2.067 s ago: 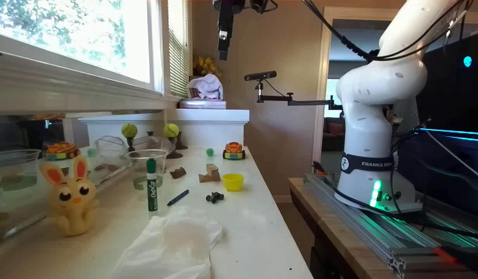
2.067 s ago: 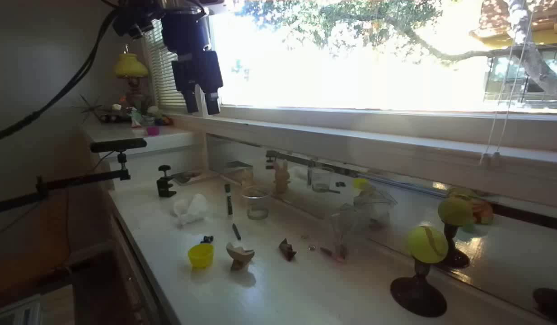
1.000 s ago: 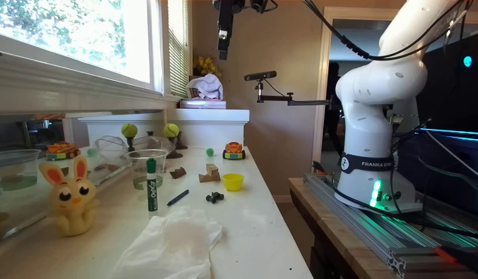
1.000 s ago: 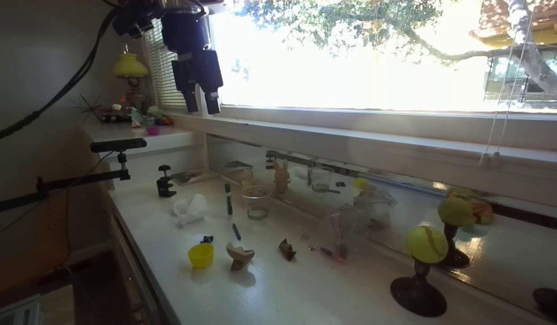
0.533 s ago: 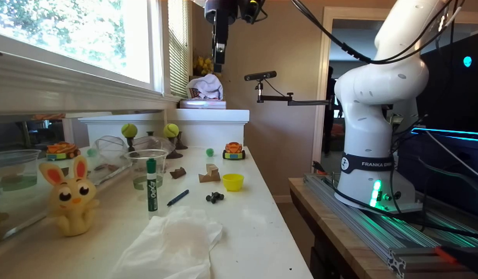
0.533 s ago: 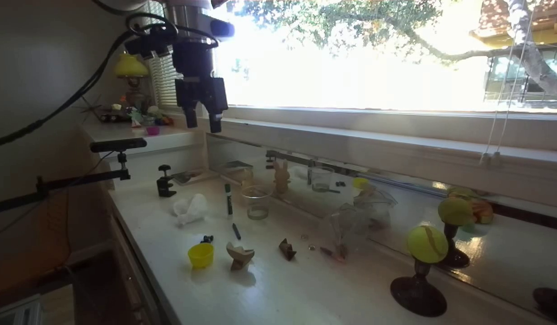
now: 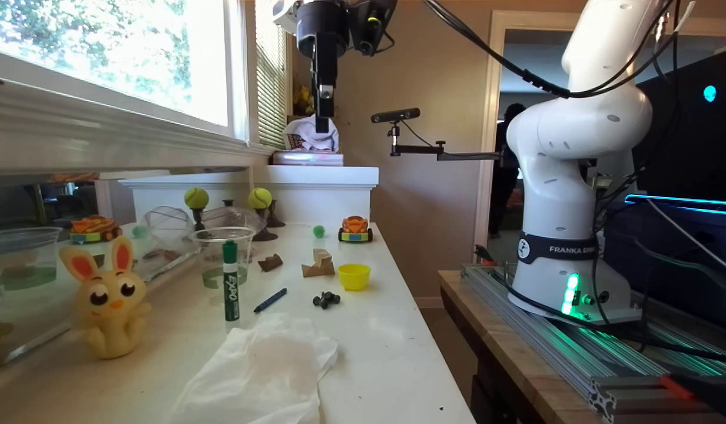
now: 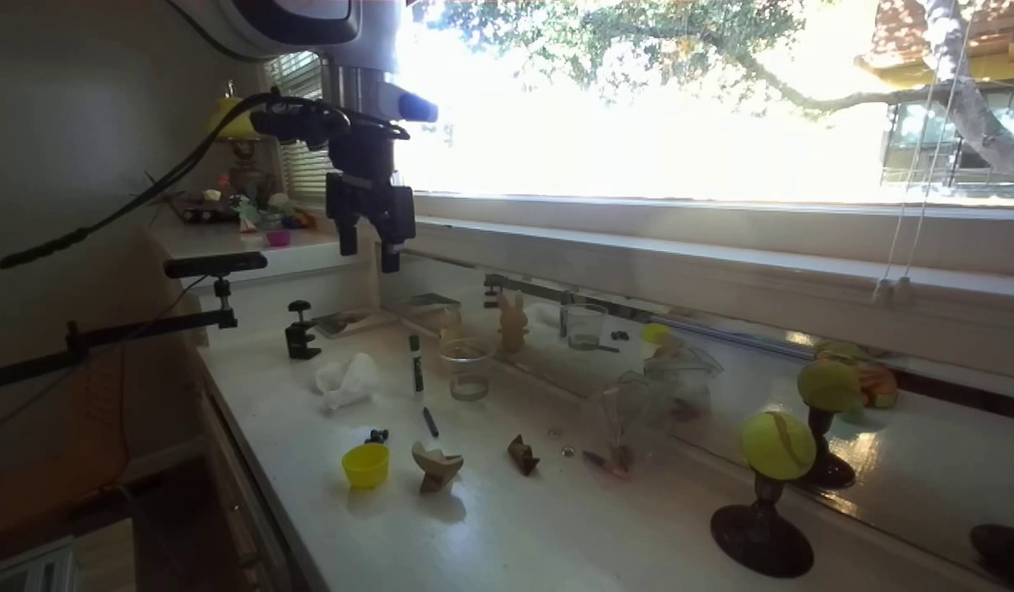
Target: Put the cup upside down
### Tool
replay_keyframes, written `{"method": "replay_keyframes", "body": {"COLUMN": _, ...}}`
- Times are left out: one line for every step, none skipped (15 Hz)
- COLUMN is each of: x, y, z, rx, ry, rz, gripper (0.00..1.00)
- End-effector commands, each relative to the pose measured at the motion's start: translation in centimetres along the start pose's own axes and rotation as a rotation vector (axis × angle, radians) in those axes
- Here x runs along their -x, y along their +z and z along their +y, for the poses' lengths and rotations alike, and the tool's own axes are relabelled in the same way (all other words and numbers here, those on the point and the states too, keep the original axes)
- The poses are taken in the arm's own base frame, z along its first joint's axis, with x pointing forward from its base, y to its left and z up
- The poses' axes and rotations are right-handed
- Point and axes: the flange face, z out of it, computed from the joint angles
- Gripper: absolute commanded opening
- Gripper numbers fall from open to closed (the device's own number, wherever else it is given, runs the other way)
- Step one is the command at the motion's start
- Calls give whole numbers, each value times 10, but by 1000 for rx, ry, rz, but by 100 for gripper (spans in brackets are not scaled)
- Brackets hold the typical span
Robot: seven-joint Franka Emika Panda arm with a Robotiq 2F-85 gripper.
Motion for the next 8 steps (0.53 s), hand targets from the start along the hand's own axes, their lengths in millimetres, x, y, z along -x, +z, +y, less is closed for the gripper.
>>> {"method": "replay_keyframes", "body": {"x": 0, "y": -1, "z": 0, "rx": 0, "ry": 0, "rz": 0, "gripper": 100}}
{"method": "replay_keyframes", "body": {"x": 0, "y": -1, "z": 0, "rx": 0, "ry": -1, "rz": 0, "gripper": 100}}
{"method": "replay_keyframes", "body": {"x": 0, "y": 1, "z": -1, "rx": 7, "ry": -13, "rz": 4, "gripper": 100}}
{"method": "replay_keyframes", "body": {"x": -1, "y": 4, "z": -3, "rx": 5, "ry": -30, "rz": 14, "gripper": 100}}
{"method": "replay_keyframes", "body": {"x": -4, "y": 6, "z": -6, "rx": 5, "ry": -51, "rz": 24, "gripper": 100}}
{"method": "replay_keyframes", "body": {"x": -10, "y": 7, "z": -10, "rx": -1, "ry": -74, "rz": 39, "gripper": 100}}
{"method": "replay_keyframes", "body": {"x": -15, "y": 9, "z": -14, "rx": -9, "ry": -94, "rz": 57, "gripper": 100}}
{"method": "replay_keyframes", "body": {"x": -20, "y": 13, "z": -17, "rx": -11, "ry": -130, "rz": 76, "gripper": 100}}
